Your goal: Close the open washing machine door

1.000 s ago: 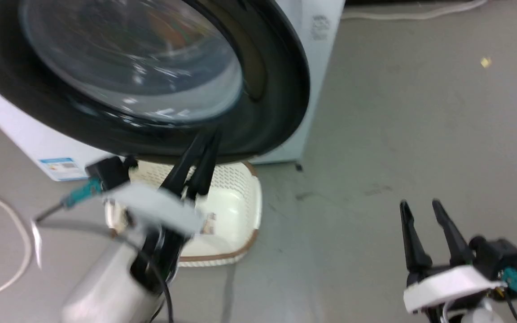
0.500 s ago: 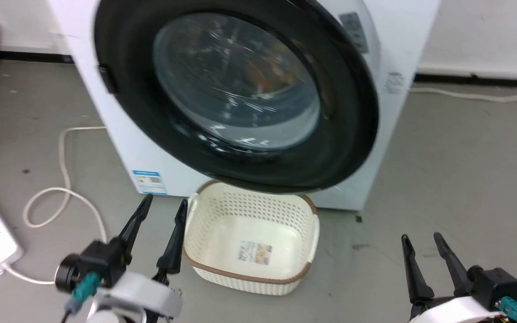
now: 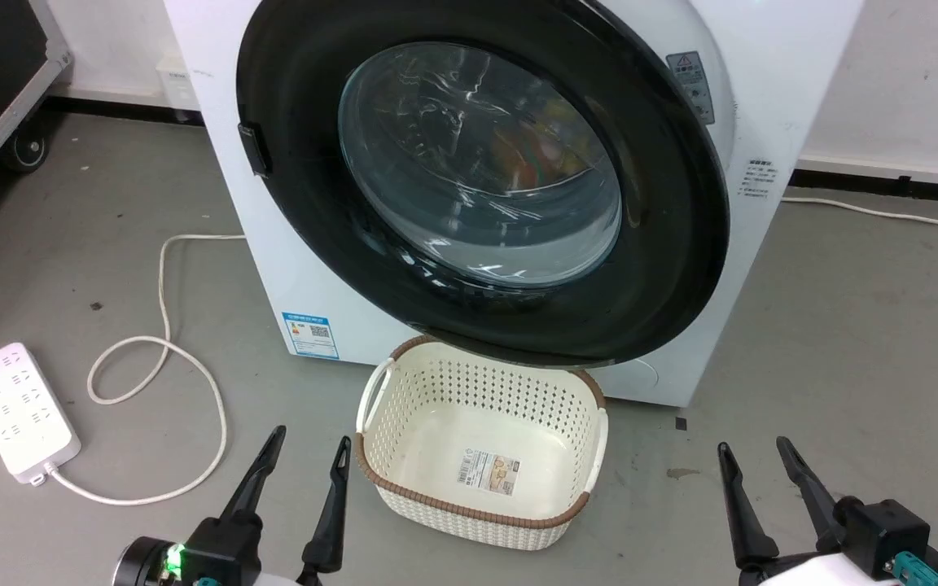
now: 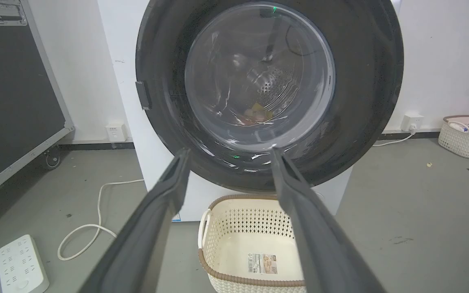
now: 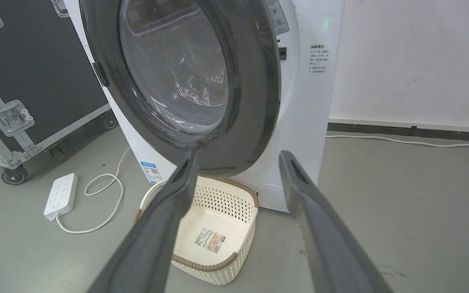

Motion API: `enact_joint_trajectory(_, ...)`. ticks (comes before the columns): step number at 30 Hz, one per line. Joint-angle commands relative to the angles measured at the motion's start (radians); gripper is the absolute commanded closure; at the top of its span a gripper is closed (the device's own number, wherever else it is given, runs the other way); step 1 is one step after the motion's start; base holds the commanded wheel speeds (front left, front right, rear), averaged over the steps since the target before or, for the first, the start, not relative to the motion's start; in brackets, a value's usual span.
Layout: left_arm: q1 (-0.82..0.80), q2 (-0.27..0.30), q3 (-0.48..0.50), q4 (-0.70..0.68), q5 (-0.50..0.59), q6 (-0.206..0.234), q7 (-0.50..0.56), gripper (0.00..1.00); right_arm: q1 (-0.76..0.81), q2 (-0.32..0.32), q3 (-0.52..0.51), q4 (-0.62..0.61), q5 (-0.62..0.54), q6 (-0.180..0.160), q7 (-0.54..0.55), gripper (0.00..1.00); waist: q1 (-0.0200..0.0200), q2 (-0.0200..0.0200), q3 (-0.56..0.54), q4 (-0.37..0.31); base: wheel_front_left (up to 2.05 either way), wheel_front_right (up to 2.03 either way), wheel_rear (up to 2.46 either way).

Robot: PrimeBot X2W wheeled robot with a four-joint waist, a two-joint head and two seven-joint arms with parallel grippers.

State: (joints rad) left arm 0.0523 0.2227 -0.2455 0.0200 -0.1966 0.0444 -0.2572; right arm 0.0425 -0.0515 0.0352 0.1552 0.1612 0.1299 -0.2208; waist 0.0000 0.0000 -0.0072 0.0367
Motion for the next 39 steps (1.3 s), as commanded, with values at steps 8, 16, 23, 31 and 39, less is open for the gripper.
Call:
enact_joint_trajectory(8, -0.015, -0.046, 0.025, -0.007, 0.046, -0.026, -0.004, 0.00, -0.007, 0.001, -0.002, -0.023, -0.013, 0.001, -0.005, 1.00, 0.0000, 0.0000, 0.063, 0.025, 0.00, 0.00, 0.00)
enact_joint_trajectory(16, -0.097, -0.085, 0.017, -0.019, 0.098, -0.033, -0.004, 0.00, -0.174, -0.115, 0.117, -0.072, 0.009, 0.001, 0.064, 1.00, 0.0000, 0.0000, 0.225, 0.065, 0.00, 0.00, 0.00)
enact_joint_trajectory(23, -0.175, -0.111, 0.017, -0.031, 0.112, -0.047, -0.005, 0.00, -0.383, -0.270, 0.185, -0.084, 0.117, 0.001, 0.140, 1.00, 0.0000, 0.0000, 0.330, 0.097, 0.00, 0.00, 0.00)
enact_joint_trajectory(31, -0.237, -0.132, 0.022, -0.049, 0.123, -0.056, -0.005, 0.00, -0.650, -0.404, 0.207, -0.011, 0.302, 0.001, 0.268, 1.00, 0.0000, 0.0000, 0.418, 0.131, 0.00, 0.00, 0.00)
enact_joint_trajectory(39, -0.261, -0.148, 0.026, -0.058, 0.127, -0.056, -0.005, 0.00, -0.834, -0.447, 0.180, 0.150, 0.386, 0.001, 0.311, 1.00, 0.0000, 0.0000, 0.464, 0.155, 0.00, 0.00, 0.00)
